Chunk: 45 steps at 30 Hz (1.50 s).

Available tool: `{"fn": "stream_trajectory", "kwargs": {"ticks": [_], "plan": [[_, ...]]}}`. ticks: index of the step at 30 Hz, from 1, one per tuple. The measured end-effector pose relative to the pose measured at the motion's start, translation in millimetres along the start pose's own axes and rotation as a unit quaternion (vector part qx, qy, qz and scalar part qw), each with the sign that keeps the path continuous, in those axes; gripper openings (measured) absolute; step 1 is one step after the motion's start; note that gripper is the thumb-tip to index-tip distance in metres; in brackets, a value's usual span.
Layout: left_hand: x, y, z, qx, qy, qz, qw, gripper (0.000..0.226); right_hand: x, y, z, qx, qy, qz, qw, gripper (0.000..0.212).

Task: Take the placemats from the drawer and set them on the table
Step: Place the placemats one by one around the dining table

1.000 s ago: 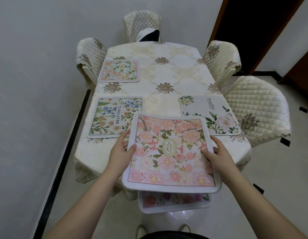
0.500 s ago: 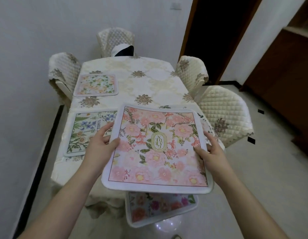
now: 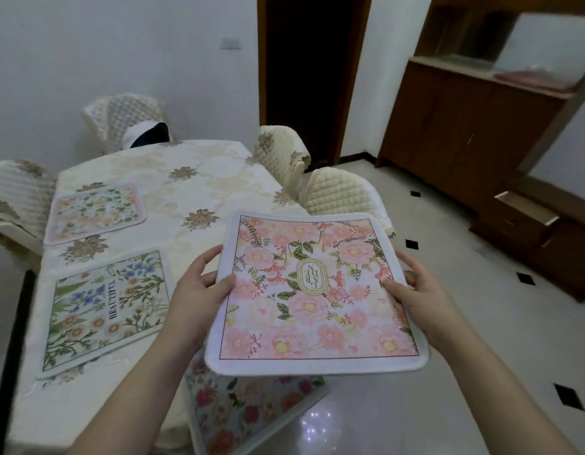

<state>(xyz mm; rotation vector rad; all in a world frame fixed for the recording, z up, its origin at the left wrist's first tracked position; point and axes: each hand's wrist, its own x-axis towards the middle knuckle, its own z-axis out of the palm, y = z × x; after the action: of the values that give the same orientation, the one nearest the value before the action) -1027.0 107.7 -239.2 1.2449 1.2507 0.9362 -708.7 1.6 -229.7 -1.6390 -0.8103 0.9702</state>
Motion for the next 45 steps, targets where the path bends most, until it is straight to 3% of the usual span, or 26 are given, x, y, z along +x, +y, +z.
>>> {"fn": "stream_trajectory", "kwargs": {"ticks": [16,22,34,45], "plan": [[-35.4,65.9,255.4,0.005,-0.134,0.023,0.991,0.05,-36.0,32.9,-255.8,0.078,0.143,-0.016,0.987,0.055],[-42.6,86.5,327.7,0.015,-0.156,0.033,0.987,0.052,-39.3,43.1,-321.6,0.111,0.168,-0.028,0.979,0.054],[-8.8,108.4,397.1,0.004,-0.196,0.038,0.98,0.051,-13.5,34.4,-371.0,0.133,0.202,-0.045,0.969,0.054],[83.4,129.9,438.8,-0.017,-0.221,0.046,0.974,0.051,77.4,-3.7,-382.7,0.096,0.223,-0.06,0.968,0.047]]}}
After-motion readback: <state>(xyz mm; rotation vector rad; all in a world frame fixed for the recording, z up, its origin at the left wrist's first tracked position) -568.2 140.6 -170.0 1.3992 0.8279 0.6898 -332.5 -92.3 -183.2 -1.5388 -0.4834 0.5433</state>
